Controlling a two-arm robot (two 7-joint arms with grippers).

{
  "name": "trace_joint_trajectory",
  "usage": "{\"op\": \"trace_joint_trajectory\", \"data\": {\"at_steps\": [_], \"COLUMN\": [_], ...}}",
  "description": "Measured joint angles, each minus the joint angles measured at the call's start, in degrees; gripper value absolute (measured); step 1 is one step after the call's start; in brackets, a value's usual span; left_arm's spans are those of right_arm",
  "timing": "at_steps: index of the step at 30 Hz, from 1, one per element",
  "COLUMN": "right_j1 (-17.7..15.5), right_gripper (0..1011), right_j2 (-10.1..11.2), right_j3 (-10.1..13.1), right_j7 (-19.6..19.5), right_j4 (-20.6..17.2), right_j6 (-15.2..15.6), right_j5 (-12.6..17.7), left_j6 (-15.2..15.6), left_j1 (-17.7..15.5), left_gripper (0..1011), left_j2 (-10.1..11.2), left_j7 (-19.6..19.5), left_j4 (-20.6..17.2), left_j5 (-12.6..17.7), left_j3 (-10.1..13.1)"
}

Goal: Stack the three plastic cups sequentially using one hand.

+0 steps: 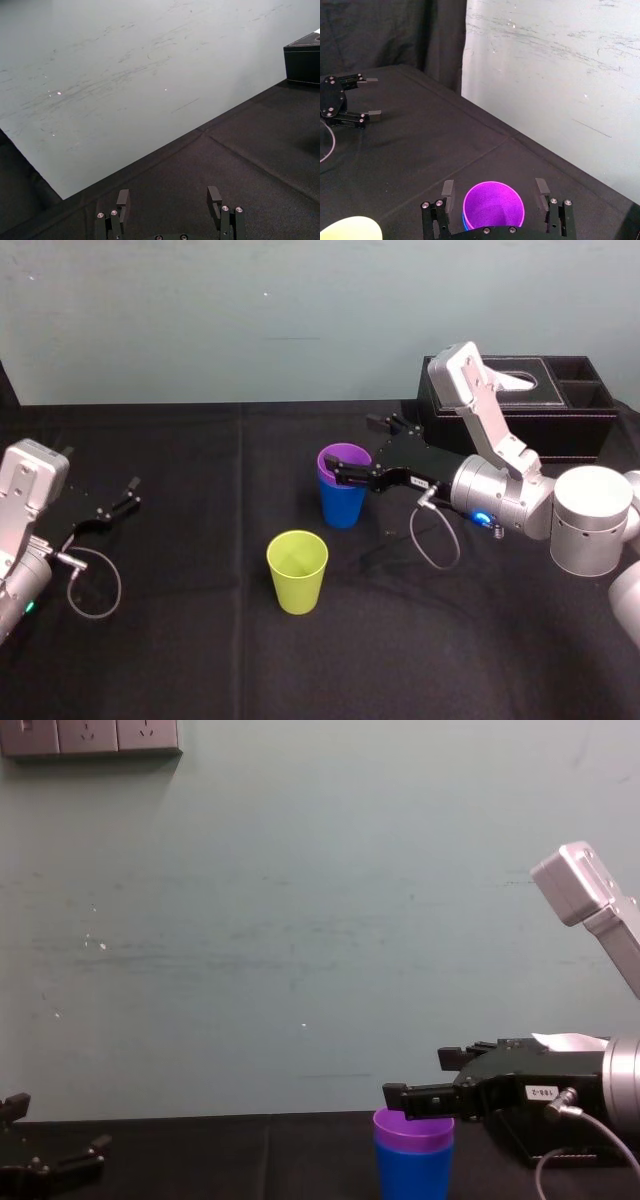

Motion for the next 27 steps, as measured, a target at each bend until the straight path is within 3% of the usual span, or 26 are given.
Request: {"op": "trace_joint_trajectory", "data": {"at_steps": [17,27], "right_j1": [-0.06,-3.73], "right_gripper": [1000,1000], "right_j2": [0.06,3.19], "right_j3": [0.03,2.17], "right_j7": [-0.04,0.11], "right_j4": [-0.19,-6.05], "right_j6": [0.03,-0.03], "right_j5": [0.02,1.88], "left_j6": [0.0,0.0], "left_j1": [0.0,0.0], "left_gripper": [1010,1010], "left_j2": [0.0,0.0], "left_j7": [0.0,0.0], "left_j4": [0.0,0.0], "left_j5": [0.0,0.0], "left_j3": [0.0,0.0]}}
